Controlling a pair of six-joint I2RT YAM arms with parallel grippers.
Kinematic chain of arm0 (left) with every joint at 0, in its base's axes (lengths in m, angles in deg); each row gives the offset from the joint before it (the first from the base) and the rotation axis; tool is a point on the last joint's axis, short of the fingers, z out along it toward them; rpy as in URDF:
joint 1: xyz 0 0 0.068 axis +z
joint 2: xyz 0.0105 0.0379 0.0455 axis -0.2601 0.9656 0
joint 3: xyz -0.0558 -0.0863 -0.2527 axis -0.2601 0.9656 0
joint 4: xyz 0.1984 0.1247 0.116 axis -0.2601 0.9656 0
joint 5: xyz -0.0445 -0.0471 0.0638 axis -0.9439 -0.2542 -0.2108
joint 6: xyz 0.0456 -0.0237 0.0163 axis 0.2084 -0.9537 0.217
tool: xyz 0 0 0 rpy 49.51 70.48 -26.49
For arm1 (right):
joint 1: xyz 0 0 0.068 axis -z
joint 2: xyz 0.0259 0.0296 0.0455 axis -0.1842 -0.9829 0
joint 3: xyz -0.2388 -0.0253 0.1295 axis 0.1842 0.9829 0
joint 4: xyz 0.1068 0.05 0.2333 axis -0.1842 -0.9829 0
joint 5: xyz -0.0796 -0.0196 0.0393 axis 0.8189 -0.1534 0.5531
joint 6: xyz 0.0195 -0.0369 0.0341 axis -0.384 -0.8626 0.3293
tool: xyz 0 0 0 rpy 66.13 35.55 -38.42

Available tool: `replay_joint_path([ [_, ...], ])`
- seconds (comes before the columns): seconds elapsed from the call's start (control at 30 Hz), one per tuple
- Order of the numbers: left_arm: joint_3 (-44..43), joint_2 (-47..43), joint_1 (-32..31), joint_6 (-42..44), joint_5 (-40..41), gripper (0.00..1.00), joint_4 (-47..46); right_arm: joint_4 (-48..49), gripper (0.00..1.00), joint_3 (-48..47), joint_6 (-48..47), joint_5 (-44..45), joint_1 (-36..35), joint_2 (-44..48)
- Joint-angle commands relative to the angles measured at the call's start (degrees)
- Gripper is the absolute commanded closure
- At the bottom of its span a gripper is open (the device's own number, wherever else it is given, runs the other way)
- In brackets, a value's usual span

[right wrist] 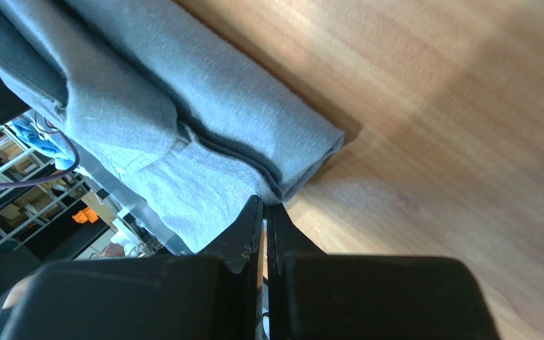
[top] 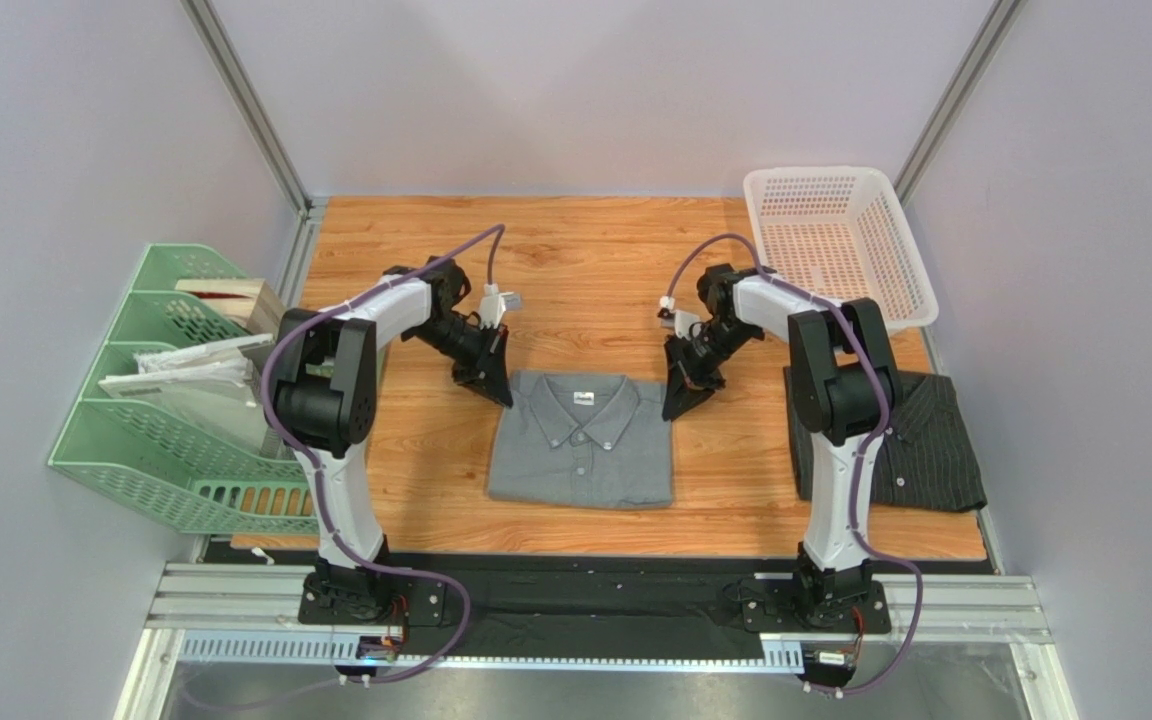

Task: Fold and stack the long sleeve shirts
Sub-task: Fold the shirt

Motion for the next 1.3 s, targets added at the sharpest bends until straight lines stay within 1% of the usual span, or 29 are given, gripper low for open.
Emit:
replay_joint_path([
  [0.0,0.11,-3.47,0.04,0.39,-1.19,1.0,-0.52,0.21,1.0,0.69,-0.02,-0.32,0.57,6.37],
  [0.07,0.9,-6.02,0.04,0.22,-1.1,1.0,-1.66,-0.15,1.0,0.96,-0.28,0.38,1.8,8.3],
  [0.13,1.61,-6.47,0.12,-0.22,-0.75,1.0,-2.63,0.03,1.0,1.22,-0.8,1.78,2.59,8.75],
  [0.27,0.12,-1.99,0.04,0.21,0.48,1.0,-2.63,2.22,1.0,0.0,-1.07,3.11,2.51,5.08],
  [0.4,-3.66,3.36,0.13,0.74,3.2,1.0,-2.9,3.72,1.0,-1.94,-1.07,5.39,2.51,0.77],
  [0.53,-5.78,5.13,0.13,-1.1,3.73,1.0,-2.46,5.38,1.0,-3.52,-0.89,8.9,2.59,-0.47],
  [0.57,-5.86,4.87,0.13,-0.93,4.6,0.98,-2.37,5.82,1.0,-4.05,-0.63,9.08,2.59,-0.65],
  [0.63,-5.17,2.33,0.13,-0.14,5.84,0.86,-2.89,6.18,1.0,-5.98,-0.45,9.26,2.51,-0.74],
  [0.67,-4.9,0.93,0.21,0.65,6.01,0.72,-3.16,5.31,0.92,-6.94,-0.45,9.09,2.42,-0.74],
  [0.73,-4.02,-4.78,0.48,3.55,4.53,0.61,-3.77,1.98,0.76,-10.97,-2.12,7.95,2.42,-0.83],
  [0.77,-3.58,-7.06,0.48,4.51,4.0,0.53,-3.86,-1.69,0.66,-11.6,-3.25,7.51,2.5,0.83],
  [0.8,-2.62,-11.35,0.48,6.52,0.95,0.51,-3.86,-2.86,0.59,-11.44,-5.01,6.63,2.77,2.76],
  [0.83,-2.0,-13.39,0.3,7.15,-1.61,0.45,-2.73,-3.66,0.52,-9.43,-5.98,3.32,3.38,5.04],
  [0.87,-1.22,-14.89,0.04,7.25,-4.5,0.33,-1.85,-4.8,0.4,-7.59,-6.86,0.67,3.56,10.46],
  [0.9,0.27,-16.91,-0.57,7.42,-10.45,0.32,-0.71,-5.07,0.36,-5.83,-7.39,-1.96,3.56,12.95],
  [0.93,1.07,-17.45,-3.1,7.25,-12.77,0.31,1.56,-5.33,0.32,-3.98,-8.09,-8.52,3.21,14.89],
  [0.97,3.69,-17.8,-4.69,6.81,-17.75,0.31,1.85,-6.12,0.27,-0.22,-8.19,-11.8,2.69,16.73],
  [1.0,5.37,-18.24,-6.45,5.33,-19.98,0.31,1.67,-6.39,0.25,1.38,-8.1,-14.7,1.98,18.49],
  [1.03,7.3,-18.24,-9.86,4.18,-21.65,0.3,-0.59,-6.56,0.23,3.31,-8.8,-19.43,-0.02,18.86],
  [1.07,10.89,-18.33,-11.55,3.3,-24.54,0.31,-2.27,-6.56,0.15,6.55,-9.41,-20.87,-1.26,18.95],
  [1.1,12.57,-17.98,-14.35,1.38,-25.27,0.3,-3.94,-6.65,0.14,8.15,-10.64,-22.19,-2.58,18.25],
  [1.13,14.16,-17.55,-15.51,0.31,-25.71,0.3,-7.69,-7.52,0.13,9.12,-12.3,-23.6,-5.2,17.72],
  [1.2,17.5,-15.19,-17.62,-2.67,-25.8,0.3,-11.05,-7.97,0.13,12.11,-15.21,-23.44,-8.11,14.84],
  [1.23,18.04,-13.78,-17.72,-3.38,-25.28,0.3,-12.99,-7.27,0.13,12.9,-15.65,-22.13,-8.22,13.6],
  [1.27,18.21,-12.2,-17.63,-3.91,-22.32,0.3,-13.35,-6.66,0.13,13.95,-15.75,-21.51,-8.04,12.02],
])
